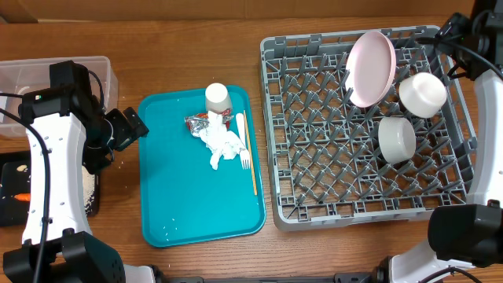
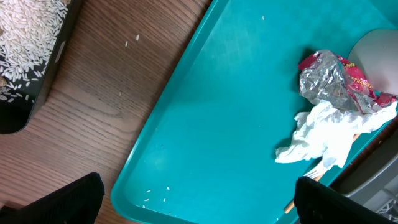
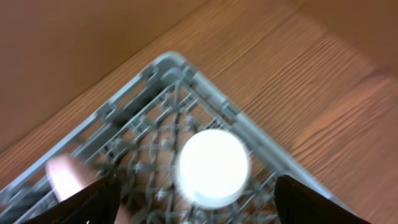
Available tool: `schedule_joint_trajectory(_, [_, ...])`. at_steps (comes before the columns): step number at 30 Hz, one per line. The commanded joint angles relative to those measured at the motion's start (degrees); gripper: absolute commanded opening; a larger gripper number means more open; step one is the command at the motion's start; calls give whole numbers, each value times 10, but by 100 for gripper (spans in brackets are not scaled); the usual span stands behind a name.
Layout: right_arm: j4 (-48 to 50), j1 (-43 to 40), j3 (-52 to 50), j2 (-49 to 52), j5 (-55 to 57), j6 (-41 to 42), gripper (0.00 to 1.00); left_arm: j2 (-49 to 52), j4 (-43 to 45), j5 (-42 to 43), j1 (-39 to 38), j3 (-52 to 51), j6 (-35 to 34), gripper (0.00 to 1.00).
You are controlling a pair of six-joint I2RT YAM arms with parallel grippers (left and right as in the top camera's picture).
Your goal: Sort waste into correct bins and load items into the dishwasher rack
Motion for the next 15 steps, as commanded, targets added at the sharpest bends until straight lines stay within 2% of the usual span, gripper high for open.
schedule_joint_trajectory(1, [0, 3, 4, -14, -129, 3, 82, -8, 0, -6, 1, 10, -6, 100])
schedule_joint_trajectory(10, [-7, 29, 4, -92, -486, -27, 84, -8, 0, -6, 1, 10, -6, 100])
schedule_joint_trajectory(15, [-59, 111, 4, -99, -518, -88, 92, -8, 0, -6, 1, 10, -6, 100])
